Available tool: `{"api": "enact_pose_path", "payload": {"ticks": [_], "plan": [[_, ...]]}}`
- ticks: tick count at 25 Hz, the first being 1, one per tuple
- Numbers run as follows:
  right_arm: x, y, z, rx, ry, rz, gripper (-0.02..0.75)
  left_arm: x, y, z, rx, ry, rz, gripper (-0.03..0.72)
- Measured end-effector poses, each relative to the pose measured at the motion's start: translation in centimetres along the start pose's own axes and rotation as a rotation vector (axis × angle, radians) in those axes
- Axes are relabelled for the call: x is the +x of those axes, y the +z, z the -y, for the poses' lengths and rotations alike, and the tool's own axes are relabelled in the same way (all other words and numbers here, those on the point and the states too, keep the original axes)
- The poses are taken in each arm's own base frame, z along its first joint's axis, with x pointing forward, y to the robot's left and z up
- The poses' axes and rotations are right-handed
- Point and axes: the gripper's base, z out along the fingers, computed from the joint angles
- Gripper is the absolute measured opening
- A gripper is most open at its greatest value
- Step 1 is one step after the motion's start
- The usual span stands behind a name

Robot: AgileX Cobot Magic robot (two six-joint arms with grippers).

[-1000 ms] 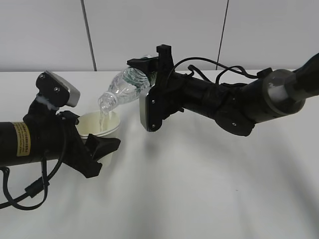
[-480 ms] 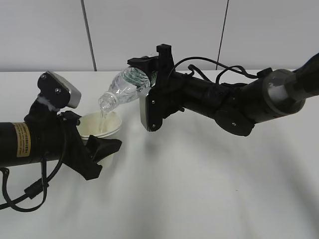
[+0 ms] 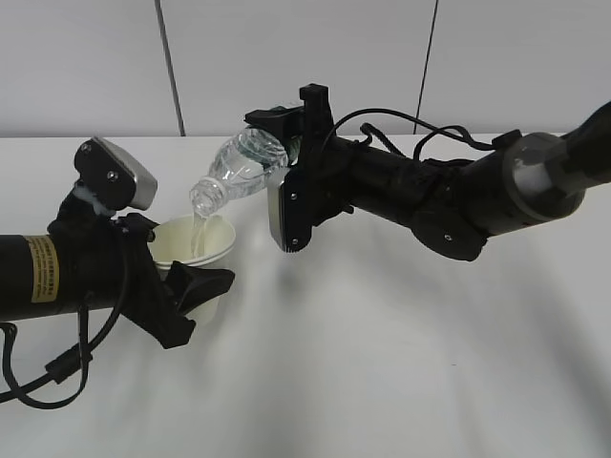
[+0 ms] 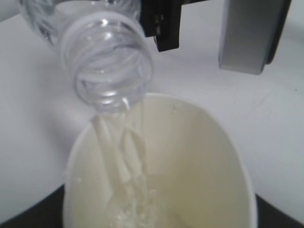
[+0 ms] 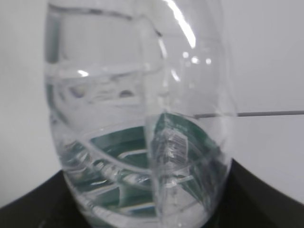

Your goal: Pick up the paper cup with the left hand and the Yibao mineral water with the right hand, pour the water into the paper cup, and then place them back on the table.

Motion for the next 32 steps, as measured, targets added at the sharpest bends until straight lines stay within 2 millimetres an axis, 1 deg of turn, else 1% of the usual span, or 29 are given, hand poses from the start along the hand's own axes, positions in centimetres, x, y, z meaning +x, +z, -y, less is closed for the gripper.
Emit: {"api": "enact_pose_path", "payload": {"ticks": [32], "plan": [[-0.01,0.00,0.07,0.007,-0.040,0.001,0.462,0.01,0.00,0.01,0.001,0.002,-0.001,0.396]]}}
